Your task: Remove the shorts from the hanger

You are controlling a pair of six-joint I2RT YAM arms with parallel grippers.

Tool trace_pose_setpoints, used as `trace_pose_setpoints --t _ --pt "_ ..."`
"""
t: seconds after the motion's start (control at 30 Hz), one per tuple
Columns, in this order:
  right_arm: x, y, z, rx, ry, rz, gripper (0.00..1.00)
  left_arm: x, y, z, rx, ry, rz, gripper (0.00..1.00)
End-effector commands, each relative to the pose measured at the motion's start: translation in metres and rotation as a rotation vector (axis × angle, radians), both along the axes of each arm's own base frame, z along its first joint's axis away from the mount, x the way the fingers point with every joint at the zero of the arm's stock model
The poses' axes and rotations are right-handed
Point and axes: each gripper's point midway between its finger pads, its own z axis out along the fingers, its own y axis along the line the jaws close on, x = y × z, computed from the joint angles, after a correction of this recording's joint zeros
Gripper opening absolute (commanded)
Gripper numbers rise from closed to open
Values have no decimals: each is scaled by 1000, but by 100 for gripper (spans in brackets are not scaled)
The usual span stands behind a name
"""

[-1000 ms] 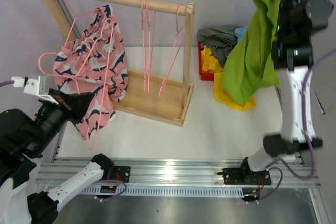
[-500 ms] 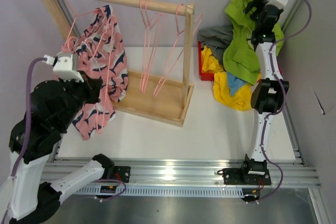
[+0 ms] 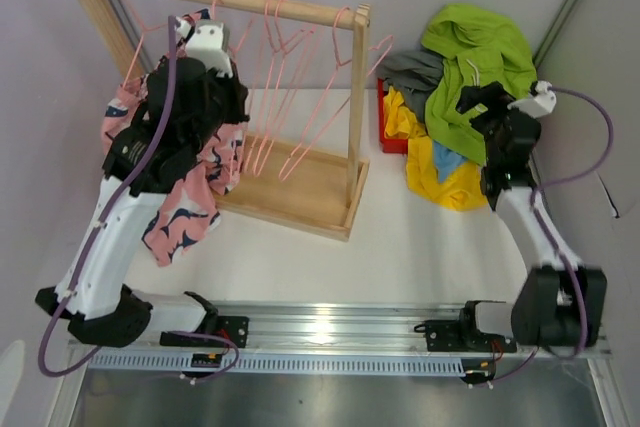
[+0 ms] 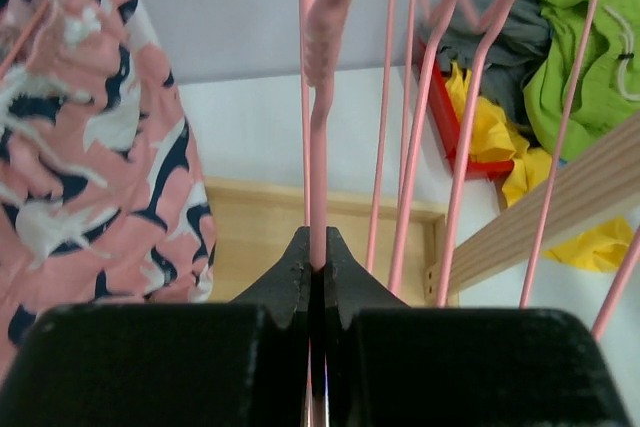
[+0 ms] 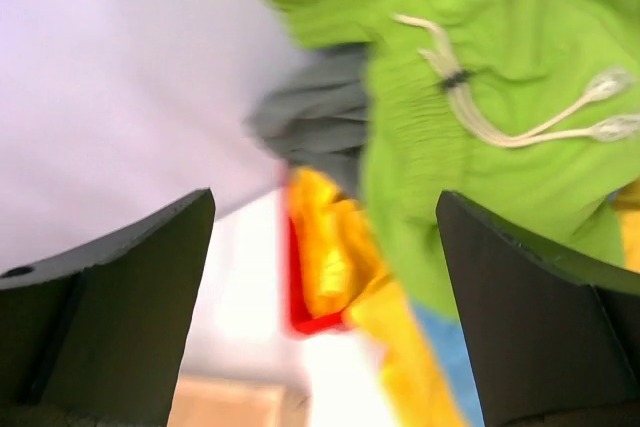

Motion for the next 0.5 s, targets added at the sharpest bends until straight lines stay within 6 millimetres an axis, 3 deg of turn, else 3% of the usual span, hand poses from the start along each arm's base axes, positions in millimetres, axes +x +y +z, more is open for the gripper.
trace_pose_setpoints --t 0.0,0.03,0.1,0.13,0.2,0.27,0.43,0.47 --pt "-57 15 15 17 -127 45 99 15 -10 54 -33 -145 -32 0" --pt "-67 17 8 31 -111 51 99 25 -15 66 -38 -167 -35 0" --pt "-92 24 -2 41 -108 88 99 36 -20 68 -24 -171 -36 0" --pt "-99 40 -11 45 -84 132 99 39 -21 80 -32 -196 -39 0" --pt "-113 47 -26 51 -57 152 99 56 -24 91 -41 -208 -32 0" --pt "-127 54 -26 52 -62 172 99 76 -29 76 -30 -155 -29 0" --pt "-145 57 -28 20 -60 187 99 93 -35 50 -59 -82 -17 2" --pt "-145 56 -28 14 -58 184 100 96 -37 35 -50 -46 -15 2"
